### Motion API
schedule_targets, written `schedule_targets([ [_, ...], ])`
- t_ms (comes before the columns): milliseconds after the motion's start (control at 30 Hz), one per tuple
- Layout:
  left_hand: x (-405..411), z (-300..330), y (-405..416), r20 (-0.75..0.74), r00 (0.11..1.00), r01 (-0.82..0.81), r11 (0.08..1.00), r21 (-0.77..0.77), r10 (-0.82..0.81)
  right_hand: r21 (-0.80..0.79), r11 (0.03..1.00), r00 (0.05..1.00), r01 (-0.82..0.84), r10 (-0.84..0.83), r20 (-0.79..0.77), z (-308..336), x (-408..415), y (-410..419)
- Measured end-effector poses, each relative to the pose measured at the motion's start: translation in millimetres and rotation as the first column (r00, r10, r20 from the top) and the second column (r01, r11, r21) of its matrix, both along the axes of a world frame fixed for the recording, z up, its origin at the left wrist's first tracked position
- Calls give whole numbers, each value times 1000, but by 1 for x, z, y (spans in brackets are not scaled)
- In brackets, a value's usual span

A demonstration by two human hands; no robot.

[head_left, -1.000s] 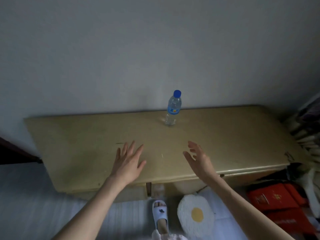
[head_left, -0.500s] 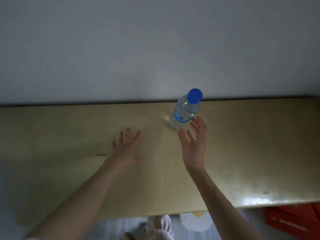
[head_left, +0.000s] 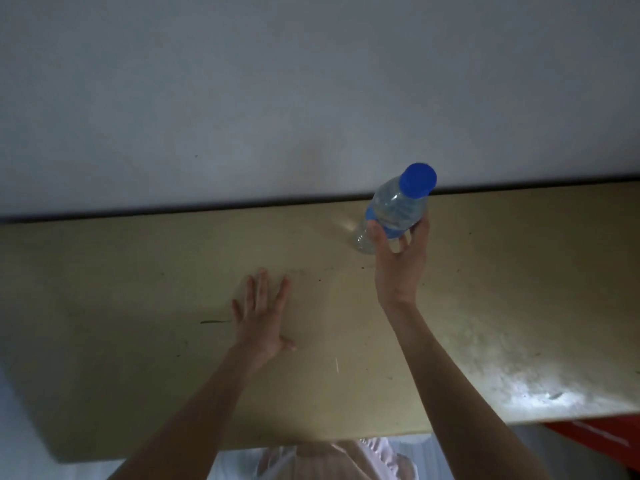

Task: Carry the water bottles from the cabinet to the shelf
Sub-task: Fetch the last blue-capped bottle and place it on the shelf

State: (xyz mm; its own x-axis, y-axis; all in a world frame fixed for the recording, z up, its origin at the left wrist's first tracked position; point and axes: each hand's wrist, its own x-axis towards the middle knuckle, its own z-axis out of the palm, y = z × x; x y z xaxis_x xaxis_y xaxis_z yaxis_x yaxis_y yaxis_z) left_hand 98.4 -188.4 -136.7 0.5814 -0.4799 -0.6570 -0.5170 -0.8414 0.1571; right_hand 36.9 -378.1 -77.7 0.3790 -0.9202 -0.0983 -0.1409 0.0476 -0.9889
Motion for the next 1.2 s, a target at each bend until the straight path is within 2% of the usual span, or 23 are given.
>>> schedule_targets([
  [133,5,-1,3,-45,999,-10,1000,-26,9,-45,994,995,-97,96,-22,1,3,-13],
  [267,17,6,-2,-141,990,-8,999,-37,3,-14,984,982,-177,176,-64,4,-2,-19],
  [433,38,8,11,-168,979,96,988,-120,-116,88,982,982,-169,175,-76,11,-34,11],
  [533,33,23,26,-245,960,96,980,-175,-138,134,981,984,-141,154,-94,16,-67,34],
  [633,19,51,30,-212,948,155,928,-338,-236,115,993,993,-31,43,-106,32,-105,64],
  [700,6,70,30,-165,938,196,860,-472,-305,96,993,992,61,-49,-118,42,-131,87],
  [800,-20,108,28,-16,859,414,712,-566,-512,99,969,971,226,-216,-104,62,-180,127],
  [867,-38,131,23,118,769,568,586,-578,-628,125,947,954,297,-288,-84,73,-212,152],
  [1000,-92,168,5,299,533,771,309,-557,-792,38,874,873,485,-481,-84,105,-291,207],
  [1133,-171,197,-4,422,318,842,49,-537,-849,-32,731,728,682,-682,-67,138,-375,274],
  [1200,-214,212,5,450,250,826,-54,-561,-857,-65,645,642,762,-764,-55,152,-413,311],
])
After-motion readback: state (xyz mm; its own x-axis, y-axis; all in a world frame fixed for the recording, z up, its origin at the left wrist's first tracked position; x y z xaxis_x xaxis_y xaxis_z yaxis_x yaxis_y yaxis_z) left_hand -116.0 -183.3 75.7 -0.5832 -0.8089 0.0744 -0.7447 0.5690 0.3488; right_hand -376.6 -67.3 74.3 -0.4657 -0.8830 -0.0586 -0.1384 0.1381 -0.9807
